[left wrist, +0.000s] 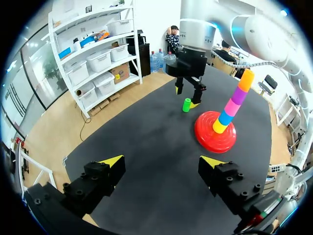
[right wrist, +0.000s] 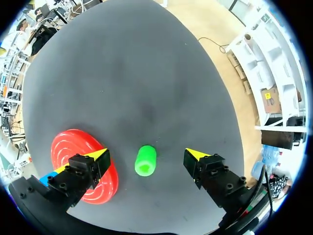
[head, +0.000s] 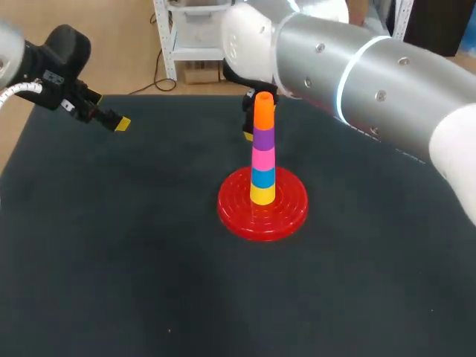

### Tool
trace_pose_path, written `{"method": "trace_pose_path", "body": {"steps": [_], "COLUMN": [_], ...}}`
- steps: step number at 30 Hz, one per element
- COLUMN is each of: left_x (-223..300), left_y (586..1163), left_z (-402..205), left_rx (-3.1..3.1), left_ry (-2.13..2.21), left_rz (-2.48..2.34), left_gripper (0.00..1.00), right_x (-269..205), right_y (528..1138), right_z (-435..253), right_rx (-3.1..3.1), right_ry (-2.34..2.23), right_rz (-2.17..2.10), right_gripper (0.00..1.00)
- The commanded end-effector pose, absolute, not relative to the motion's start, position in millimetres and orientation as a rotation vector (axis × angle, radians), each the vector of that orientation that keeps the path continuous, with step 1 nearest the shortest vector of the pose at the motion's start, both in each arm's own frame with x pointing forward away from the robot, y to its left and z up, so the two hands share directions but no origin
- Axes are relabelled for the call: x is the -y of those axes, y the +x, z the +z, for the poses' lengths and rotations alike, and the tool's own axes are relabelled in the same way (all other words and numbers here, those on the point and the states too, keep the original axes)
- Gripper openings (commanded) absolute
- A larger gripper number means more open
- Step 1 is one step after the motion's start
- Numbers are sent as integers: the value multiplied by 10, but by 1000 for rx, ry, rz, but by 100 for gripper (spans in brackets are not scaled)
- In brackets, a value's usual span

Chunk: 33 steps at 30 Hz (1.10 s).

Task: Pick up and stack the cylinders on the red base in this order: pink,purple,orange,green

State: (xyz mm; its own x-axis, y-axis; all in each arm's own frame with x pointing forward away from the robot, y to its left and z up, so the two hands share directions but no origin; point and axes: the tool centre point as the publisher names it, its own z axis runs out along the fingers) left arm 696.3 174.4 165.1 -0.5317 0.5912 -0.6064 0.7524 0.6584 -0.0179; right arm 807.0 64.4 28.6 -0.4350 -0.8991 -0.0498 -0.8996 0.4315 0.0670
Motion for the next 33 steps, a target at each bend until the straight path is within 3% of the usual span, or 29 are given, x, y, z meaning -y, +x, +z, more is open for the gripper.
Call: {"method": "trace_pose_path", "body": {"steps": [1, 7, 9, 14, 27, 33], "left_x": [-1742, -1742, -1742, -1742, -1742, -1742], "left_y": [6964, 6964, 6964, 6964, 6964, 6964], "left_z": [1650, 1650, 1650, 1650, 1650, 1650], "left_rx": [-2309, -2309, -2309, -2309, -2309, -2309], "left_ry": [1038, 1038, 1038, 1038, 1038, 1038], "left_rz": [-372, -372, -372, -372, -372, -372], "left_gripper": [100, 100, 100, 100, 100, 100], "right_x": [-667, -638, -637, -639, -628, -621], "right_y": [8233, 8234, 8225, 8201, 8177, 8128], "right_z": [245, 192, 178, 145, 166, 213], "right_rx": [-2891, -2902, -2905, -2912, -2914, -2900], "right_ry": [-1833, -1831, -1828, -1827, -1823, -1828], "right_rz": [53, 70, 80, 87, 75, 72], "right_gripper": [100, 100, 82, 50, 44, 31]}}
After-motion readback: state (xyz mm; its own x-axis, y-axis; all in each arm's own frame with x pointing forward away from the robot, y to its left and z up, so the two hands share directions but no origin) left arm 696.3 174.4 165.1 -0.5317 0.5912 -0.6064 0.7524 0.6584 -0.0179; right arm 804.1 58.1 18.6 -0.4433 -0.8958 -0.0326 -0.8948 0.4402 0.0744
